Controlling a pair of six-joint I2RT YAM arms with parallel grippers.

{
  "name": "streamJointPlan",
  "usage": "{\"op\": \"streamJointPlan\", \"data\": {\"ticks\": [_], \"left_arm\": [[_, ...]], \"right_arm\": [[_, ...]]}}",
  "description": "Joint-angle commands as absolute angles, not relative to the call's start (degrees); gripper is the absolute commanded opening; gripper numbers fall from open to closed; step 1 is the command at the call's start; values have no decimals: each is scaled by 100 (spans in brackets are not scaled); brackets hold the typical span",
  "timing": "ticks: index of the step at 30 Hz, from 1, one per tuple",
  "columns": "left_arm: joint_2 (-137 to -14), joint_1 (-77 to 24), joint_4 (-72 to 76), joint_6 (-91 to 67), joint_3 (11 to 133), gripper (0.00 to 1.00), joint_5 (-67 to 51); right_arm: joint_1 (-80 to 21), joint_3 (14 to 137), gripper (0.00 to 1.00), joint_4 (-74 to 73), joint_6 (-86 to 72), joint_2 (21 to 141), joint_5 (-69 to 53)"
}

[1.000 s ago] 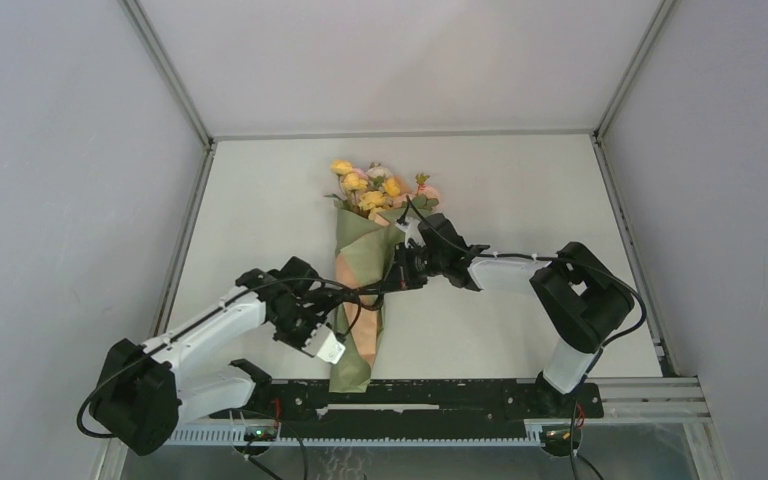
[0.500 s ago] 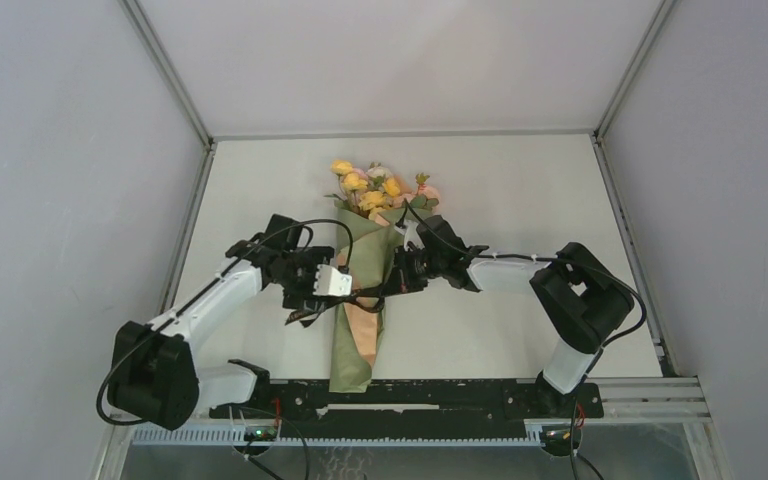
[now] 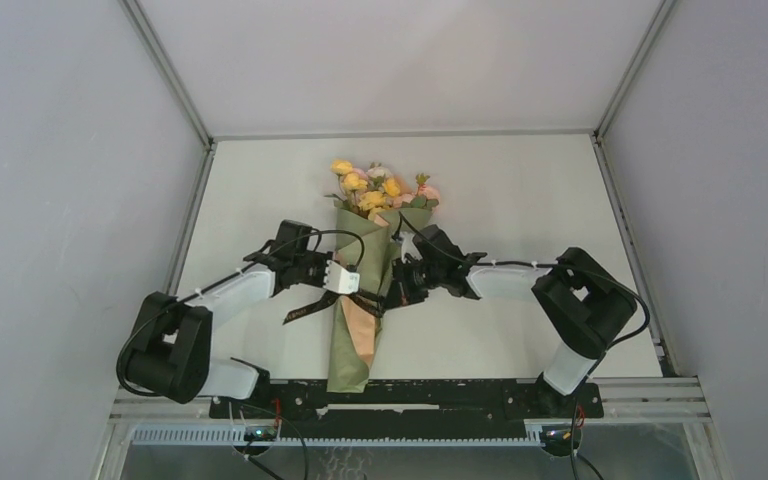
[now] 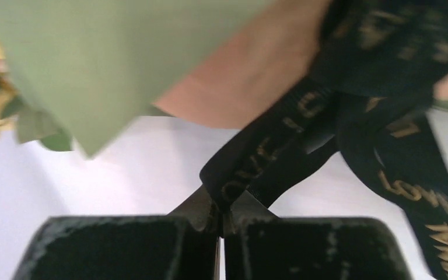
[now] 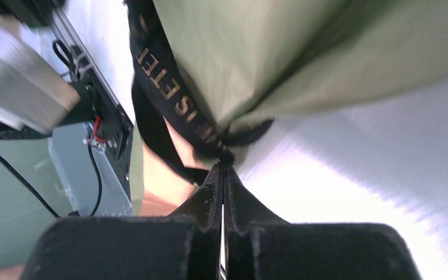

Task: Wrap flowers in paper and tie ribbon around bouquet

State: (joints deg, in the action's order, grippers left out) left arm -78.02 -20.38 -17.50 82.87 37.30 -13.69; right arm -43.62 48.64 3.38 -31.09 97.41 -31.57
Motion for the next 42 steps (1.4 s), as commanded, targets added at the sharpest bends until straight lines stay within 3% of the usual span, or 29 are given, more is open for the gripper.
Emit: {"op": "streamJointPlan", "data": {"ticks": [1, 12, 42], "left_arm": [[-8041, -2058, -274, 8331, 3953, 0, -1717], [-8928, -1845, -246, 9519, 3963, 0, -2225], [-9686, -1720, -188, 9499, 4579, 0, -2150]], "right_arm": [[-4480, 4483, 0, 350, -3043, 9332, -3214], [-4612, 3993, 0, 487, -3198, 9429, -3418], [-4778, 2826, 0, 910, -3648, 9392, -3564]]}}
